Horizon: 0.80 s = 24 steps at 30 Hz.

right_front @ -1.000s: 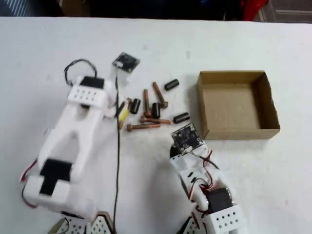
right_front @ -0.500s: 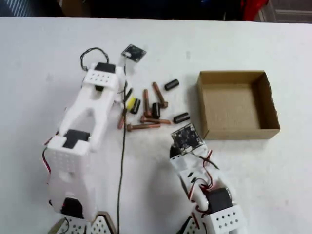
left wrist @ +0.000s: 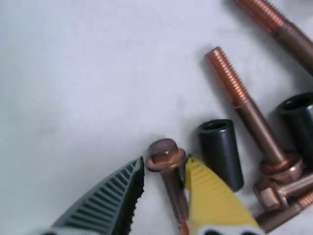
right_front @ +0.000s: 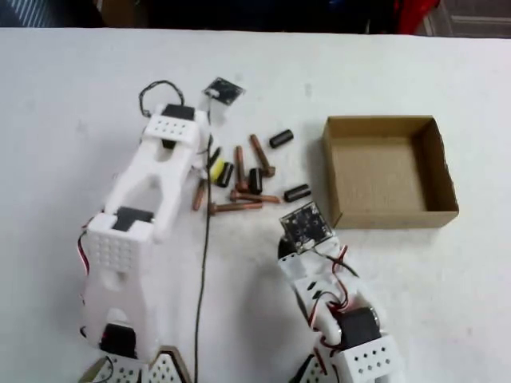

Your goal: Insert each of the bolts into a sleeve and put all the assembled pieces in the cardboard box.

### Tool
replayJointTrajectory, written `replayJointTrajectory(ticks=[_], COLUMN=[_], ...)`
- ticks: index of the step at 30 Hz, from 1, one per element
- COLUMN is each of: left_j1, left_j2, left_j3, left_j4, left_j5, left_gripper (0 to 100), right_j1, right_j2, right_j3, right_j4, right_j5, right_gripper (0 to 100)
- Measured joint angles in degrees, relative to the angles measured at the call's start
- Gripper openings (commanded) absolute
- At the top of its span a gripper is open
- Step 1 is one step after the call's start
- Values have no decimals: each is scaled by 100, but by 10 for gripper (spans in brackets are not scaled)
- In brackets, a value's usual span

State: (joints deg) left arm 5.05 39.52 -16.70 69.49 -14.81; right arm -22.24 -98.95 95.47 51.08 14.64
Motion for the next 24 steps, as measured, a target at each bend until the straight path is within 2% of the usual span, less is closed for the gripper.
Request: replayJointTrajectory(ticks=[2, 9, 18, 24], left_j1=[9, -9, -35, -35], left_j2=[9, 26, -316, -1204], left_j3=[0, -53, -132, -132], left_j4=[0, 141, 976, 1530], left_j5=[0, 0, -18, -18], left_gripper=[54, 20, 20, 19], right_j1=[0, 0, -9, -475], right_j2=[0, 0, 0, 0], right_j3=[0, 26, 105, 105], right_j4=[0, -26, -290, -615], right_j5=[0, 0, 0, 0], right_gripper=[17, 17, 17, 17])
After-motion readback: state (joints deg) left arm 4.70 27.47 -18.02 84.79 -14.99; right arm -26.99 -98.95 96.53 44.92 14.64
